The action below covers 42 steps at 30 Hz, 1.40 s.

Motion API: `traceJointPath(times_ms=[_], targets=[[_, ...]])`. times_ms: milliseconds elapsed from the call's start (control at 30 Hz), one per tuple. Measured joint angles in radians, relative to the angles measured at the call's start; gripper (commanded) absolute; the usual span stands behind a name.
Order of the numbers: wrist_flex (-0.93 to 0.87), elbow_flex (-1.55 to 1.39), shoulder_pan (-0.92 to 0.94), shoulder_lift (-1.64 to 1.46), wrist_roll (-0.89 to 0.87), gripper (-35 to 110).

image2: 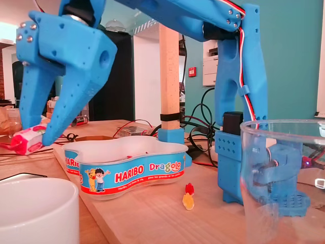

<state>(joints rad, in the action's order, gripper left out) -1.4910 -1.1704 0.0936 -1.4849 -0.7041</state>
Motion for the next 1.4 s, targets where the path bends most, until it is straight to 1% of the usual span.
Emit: traceJointPath(times_ms=[167, 333, 1100, 1400], targets=[[0.012, 0.000, -0.083, 0.011, -0.098, -1], [0.012, 0.000, -0.095, 0.017, -0.160, -1], [0.012, 0.000, -0.095, 0.051, -0.181, 0], [0.012, 0.000, -0.095, 0.051, -0.172, 12]])
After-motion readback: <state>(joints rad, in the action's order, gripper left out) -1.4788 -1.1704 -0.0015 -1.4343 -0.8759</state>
